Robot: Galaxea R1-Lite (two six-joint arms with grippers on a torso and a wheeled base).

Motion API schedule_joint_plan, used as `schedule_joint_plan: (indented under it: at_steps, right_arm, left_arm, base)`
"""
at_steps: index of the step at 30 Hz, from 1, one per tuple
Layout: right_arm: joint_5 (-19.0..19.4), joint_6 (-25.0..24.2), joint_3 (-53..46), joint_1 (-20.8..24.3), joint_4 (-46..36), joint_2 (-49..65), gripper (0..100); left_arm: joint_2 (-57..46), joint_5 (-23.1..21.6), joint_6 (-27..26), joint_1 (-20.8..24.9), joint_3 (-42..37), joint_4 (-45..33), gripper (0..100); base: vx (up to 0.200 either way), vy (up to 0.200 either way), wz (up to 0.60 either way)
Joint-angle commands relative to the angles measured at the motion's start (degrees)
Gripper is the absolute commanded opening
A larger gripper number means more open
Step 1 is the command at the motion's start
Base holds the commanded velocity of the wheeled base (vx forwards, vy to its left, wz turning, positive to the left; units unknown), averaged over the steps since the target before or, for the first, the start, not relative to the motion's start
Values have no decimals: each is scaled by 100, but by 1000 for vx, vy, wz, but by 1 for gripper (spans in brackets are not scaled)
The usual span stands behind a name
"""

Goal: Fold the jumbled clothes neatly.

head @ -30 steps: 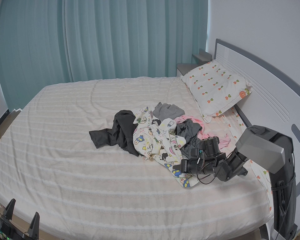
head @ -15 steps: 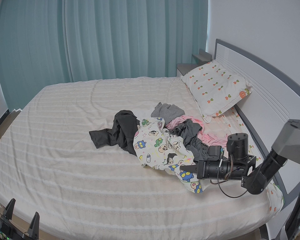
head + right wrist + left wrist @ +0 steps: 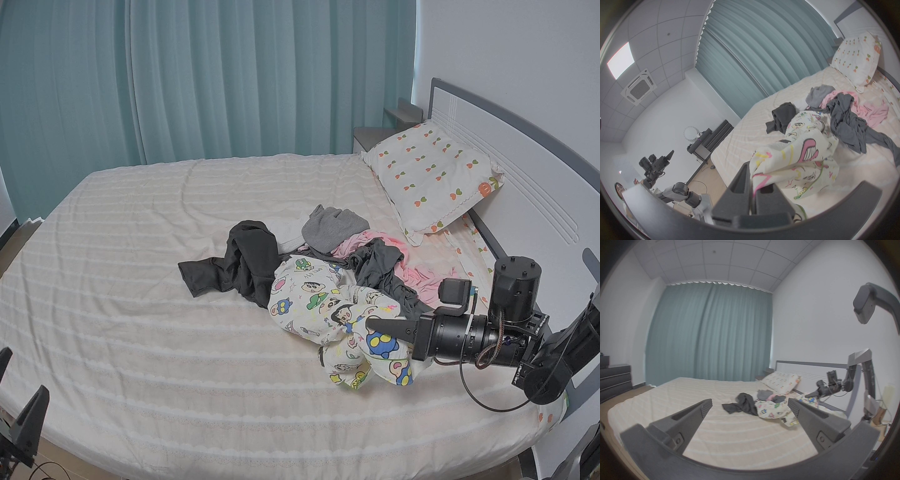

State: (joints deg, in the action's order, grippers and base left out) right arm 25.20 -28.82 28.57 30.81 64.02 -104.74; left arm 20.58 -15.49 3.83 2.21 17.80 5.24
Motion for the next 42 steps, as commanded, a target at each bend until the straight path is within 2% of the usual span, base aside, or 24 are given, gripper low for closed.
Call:
schedule_joint_plan:
  at_steps: [1,3,5,6,9,10,14,18,23,27,30,31,32,36,38,42]
  right_arm:
    - [-243,-1,342,488,242,217,0]
    - [-577,-1,588,787,268,112,0]
    - [-577,-1,588,787,268,112,0]
    - [-744,-19,825,892,286,68,0]
    - [-753,-45,983,892,277,59,0]
    - [-753,-194,1115,883,260,50,0]
    - [-771,-651,1335,892,251,121,0]
    - [-867,-739,1414,918,242,235,0]
    - [-885,-748,1625,936,216,323,0]
    - [-885,-766,1994,1077,-153,349,0]
    - [-894,-766,2073,1165,-250,358,0]
    - [-885,-766,2056,1244,-250,349,0]
    - [-885,-766,2056,1244,-250,349,0]
    - [-885,-801,1968,1288,-241,332,0]
    - [-894,-1003,1994,1340,-224,349,0]
    - [-903,-1302,2029,1393,-224,349,0]
  left_arm:
    - [3699,-1439,-163,957,936,908,100]
    - [4754,-1245,-216,1353,936,1181,100]
    - [4754,-1245,-216,1353,936,1181,100]
    - [5431,-1017,-181,1493,1041,1515,100]
    - [5905,-1035,-137,1493,1129,1682,100]
    - [6441,-1052,4,1546,1147,1796,100]
    - [7223,-1052,549,1731,1129,2288,100]
    - [7645,-1079,654,1766,998,2710,100]
    - [8155,-1175,558,1950,795,2754,100]
    - [8753,-1122,101,2091,787,2965,100]
    - [8973,-1105,109,2179,778,3290,100]
    - [9157,-1061,250,2240,787,3624,100]
    - [9157,-1061,250,2240,787,3624,100]
    - [9711,-472,435,2425,787,4354,100]
    - [9992,-305,496,2522,787,4758,100]
    - [10317,-244,909,2689,787,5505,100]
  base:
    - [0,0,0]
    - [0,0,0]
    - [0,0,0]
    - [0,0,0]
    - [0,0,0]
    - [0,0,0]
    - [0,0,0]
    - [0,0,0]
    - [0,0,0]
    - [0,0,0]
    - [0,0,0]
    - [0,0,0]
    - [0,0,0]
    - [0,0,0]
    - [0,0,0]
    - [0,0,0]
